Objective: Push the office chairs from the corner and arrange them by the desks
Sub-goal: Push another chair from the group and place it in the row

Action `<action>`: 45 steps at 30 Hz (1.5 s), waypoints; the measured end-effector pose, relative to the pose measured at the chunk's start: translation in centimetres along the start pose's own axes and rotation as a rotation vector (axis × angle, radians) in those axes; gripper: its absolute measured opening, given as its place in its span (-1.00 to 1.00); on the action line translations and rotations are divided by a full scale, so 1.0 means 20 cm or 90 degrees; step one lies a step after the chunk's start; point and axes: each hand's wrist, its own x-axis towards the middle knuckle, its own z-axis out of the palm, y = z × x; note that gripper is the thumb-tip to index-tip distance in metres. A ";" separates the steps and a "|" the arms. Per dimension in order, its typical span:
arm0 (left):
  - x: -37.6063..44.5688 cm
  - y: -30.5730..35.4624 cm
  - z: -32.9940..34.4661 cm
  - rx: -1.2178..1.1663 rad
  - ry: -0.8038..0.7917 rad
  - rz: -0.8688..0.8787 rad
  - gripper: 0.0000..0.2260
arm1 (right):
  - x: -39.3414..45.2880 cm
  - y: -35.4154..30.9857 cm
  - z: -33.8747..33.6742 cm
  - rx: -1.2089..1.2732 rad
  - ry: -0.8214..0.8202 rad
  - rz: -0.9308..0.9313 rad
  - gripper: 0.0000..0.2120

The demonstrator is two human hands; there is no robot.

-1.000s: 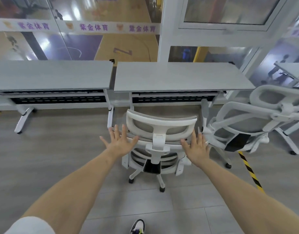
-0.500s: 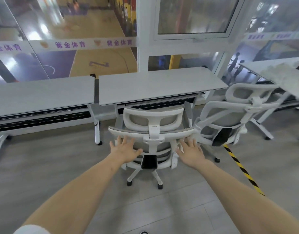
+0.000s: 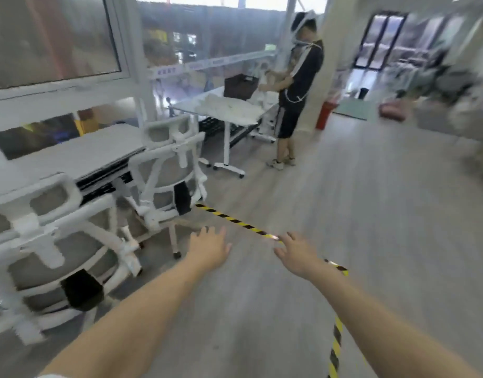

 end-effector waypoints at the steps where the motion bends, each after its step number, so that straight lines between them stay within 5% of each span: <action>1: 0.00 0.32 0.00 0.020 0.010 0.068 -0.46 | -0.19 0.30 0.00 0.004 0.019 0.064 -0.52; 5: -0.27 1.67 0.10 0.080 0.009 0.355 -0.48 | -1.20 1.33 0.06 0.047 0.048 0.352 -0.52; 9: -0.88 2.91 0.30 0.146 -0.015 0.654 -0.44 | -2.39 1.99 0.19 0.117 0.086 0.655 -0.50; 14: -1.87 4.01 0.62 0.219 -0.035 0.972 -0.42 | -3.80 2.19 0.44 0.250 0.147 0.983 -0.47; 21: -3.36 5.02 1.07 0.311 -0.045 1.292 -0.40 | -5.31 2.13 0.74 0.302 0.206 1.328 -0.47; 30: -5.32 5.57 1.55 0.404 -0.092 1.638 -0.43 | -6.68 1.80 0.99 0.294 0.322 1.703 -0.52; 45: -7.83 5.35 2.36 0.368 -0.143 1.891 -0.50 | -8.57 1.09 1.78 0.259 0.473 2.003 -0.53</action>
